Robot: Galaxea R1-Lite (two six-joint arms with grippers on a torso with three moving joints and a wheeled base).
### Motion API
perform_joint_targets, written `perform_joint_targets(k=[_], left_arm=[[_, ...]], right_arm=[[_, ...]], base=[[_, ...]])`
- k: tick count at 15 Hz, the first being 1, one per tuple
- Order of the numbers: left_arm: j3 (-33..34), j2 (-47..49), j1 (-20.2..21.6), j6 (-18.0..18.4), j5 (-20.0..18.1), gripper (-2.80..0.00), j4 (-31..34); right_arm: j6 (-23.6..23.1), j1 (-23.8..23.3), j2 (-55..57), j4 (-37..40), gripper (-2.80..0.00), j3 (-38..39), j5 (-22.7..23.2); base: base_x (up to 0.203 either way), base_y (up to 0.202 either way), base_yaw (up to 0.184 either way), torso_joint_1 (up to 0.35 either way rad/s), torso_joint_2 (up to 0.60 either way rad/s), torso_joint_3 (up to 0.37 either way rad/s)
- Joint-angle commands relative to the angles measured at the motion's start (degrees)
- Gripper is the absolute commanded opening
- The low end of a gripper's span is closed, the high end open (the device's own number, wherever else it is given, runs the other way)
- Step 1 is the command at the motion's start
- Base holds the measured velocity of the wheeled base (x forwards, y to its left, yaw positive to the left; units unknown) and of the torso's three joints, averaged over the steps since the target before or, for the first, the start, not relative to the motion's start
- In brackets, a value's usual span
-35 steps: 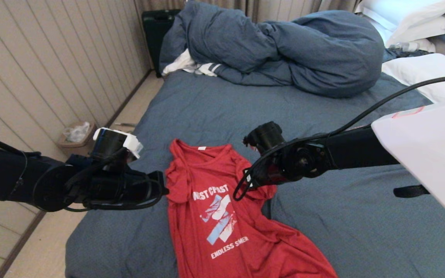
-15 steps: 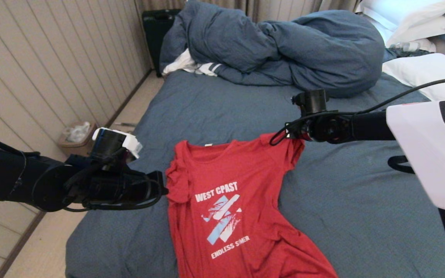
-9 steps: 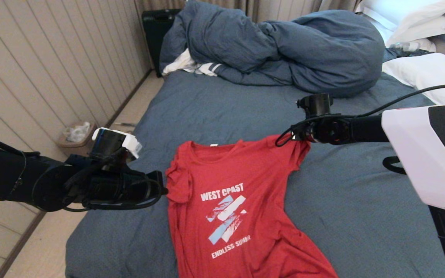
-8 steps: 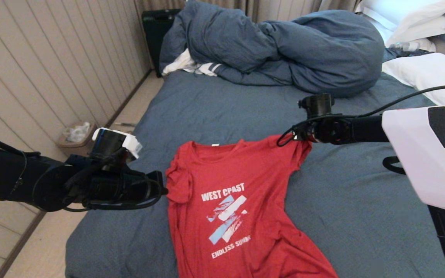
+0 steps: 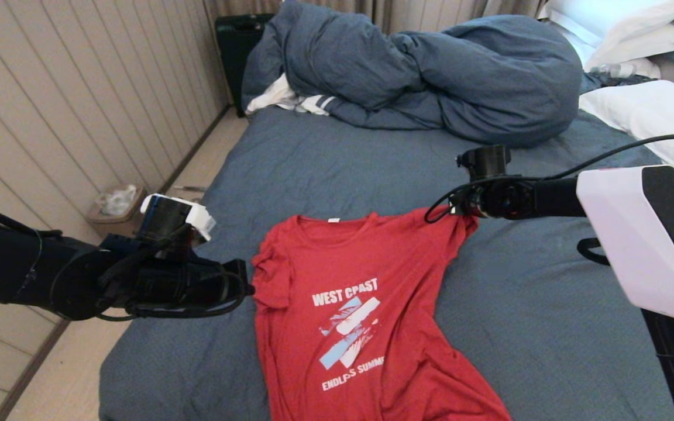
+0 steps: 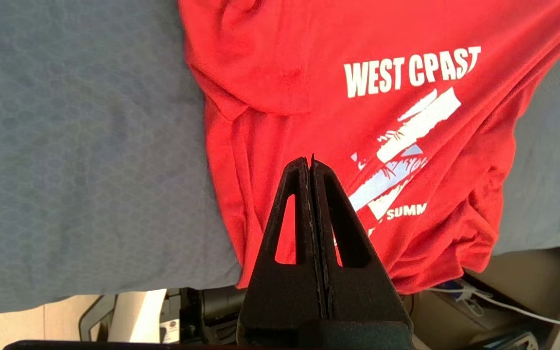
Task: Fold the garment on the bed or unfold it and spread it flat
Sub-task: Unford the red T-shirt
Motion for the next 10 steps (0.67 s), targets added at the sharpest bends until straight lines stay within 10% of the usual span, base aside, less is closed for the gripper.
perform_joint_targets(k=[1, 2, 3, 10], left_arm=[[0.0, 0.2, 0.0, -0.2, -0.1, -2.80, -0.1], [0.0, 0.2, 0.0, -0.2, -0.1, -2.80, -0.1], [0.0, 0.2, 0.0, -0.2, -0.1, -2.80, -0.1], [0.0, -0.1, 0.0, -0.2, -0.2, -2.80, -0.1]], right_arm=[[-0.1, -0.5, 0.1, 0.2, -2.80, 0.0, 0.0], [-0.1, -0.5, 0.1, 0.2, -2.80, 0.0, 0.0], [-0.5, -0.4, -0.1, -0.1, 0.00, 0.0, 0.4], [0.9, -1.3, -1.9, -2.1, 0.00, 0.1, 0.7]], base=[[0.000, 0.000, 0.000, 0.000, 0.00, 0.000], [0.000, 0.000, 0.000, 0.000, 0.00, 0.000], [0.000, 0.000, 0.000, 0.000, 0.00, 0.000], [0.000, 0.000, 0.000, 0.000, 0.00, 0.000]])
